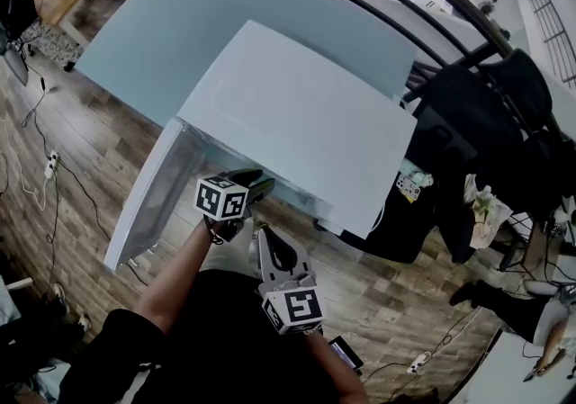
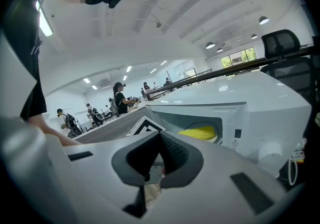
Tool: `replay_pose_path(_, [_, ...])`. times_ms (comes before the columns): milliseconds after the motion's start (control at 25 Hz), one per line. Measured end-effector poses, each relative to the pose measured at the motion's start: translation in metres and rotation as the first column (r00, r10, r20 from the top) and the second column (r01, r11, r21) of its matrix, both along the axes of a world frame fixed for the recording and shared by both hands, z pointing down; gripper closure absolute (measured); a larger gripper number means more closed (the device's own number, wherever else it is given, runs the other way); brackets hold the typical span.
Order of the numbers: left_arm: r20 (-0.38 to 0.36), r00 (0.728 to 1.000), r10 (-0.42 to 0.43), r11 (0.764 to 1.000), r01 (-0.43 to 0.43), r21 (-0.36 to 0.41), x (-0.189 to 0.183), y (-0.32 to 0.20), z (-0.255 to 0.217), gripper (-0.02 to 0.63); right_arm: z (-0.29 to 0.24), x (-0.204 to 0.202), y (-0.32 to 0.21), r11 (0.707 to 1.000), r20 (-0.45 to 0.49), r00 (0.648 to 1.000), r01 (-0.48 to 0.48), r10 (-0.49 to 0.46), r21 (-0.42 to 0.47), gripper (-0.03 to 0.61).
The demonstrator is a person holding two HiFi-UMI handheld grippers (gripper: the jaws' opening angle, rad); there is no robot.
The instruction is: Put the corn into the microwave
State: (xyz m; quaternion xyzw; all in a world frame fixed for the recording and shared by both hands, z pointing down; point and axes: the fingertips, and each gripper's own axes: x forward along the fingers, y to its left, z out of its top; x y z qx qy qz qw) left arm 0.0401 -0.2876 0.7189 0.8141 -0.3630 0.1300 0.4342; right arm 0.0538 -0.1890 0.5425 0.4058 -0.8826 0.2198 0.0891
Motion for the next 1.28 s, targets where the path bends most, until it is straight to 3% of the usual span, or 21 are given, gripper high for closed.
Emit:
replay_pose_path(160, [0.005,1.000,-0.028,0.999,0.028,0.029,-0.005,0.009,-0.009,0.517,-0.001,0.000,0.001,1.000,0.003,1.000,-0.003,0.003,0.006,0.571])
replay_pose_path(400, [0.022,0.999,-0.039,0.996,0.037,0.081,-0.010,0.023,-0.025,0.601,-0.006,0.000,0.004,1.000,0.006,1.000,-0.006,0.005,0.018,0.571])
replay_pose_path(600, [0.038,0.999,-0.016,0.986,0.010,0.164,-0.005,0.033,-0.055,0.609,-0.009,0.006,0.005,0.999,0.012,1.000,-0.023,0.023,0.031,0.571])
replay_pose_path(960, [0.059,0.998,-0.010,0.948,-0.010,0.320,-0.006,0.068,-0.118,0.611,-0.023,0.023,0.007,0.994,0.033,0.996,-0.087,0.085,0.068,0.571])
replay_pose_path(1280, [0.045,0.997,-0.067,0.890,0.040,0.454,-0.019,0.084,-0.167,0.611,-0.038,0.042,0.006,0.983,0.008,0.992,-0.123,0.123,0.135,0.571])
